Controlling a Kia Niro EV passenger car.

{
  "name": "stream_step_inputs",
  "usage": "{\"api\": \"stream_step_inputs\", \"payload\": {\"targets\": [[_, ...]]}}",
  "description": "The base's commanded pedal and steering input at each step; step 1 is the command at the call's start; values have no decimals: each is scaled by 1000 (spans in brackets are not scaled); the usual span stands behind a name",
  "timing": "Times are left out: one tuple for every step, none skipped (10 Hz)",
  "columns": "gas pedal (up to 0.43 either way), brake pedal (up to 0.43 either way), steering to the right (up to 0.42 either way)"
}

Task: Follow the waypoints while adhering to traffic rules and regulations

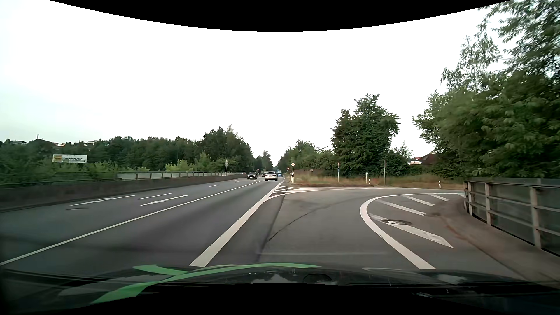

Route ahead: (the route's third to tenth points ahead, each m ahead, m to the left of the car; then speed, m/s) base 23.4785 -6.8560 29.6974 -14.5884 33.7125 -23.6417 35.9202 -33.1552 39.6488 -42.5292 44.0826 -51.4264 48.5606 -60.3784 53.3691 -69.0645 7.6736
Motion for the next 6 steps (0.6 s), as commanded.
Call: {"api": "stream_step_inputs", "payload": {"targets": [[87,0,49],[87,0,56],[87,0,61],[98,0,68],[98,0,75],[110,0,83]]}}
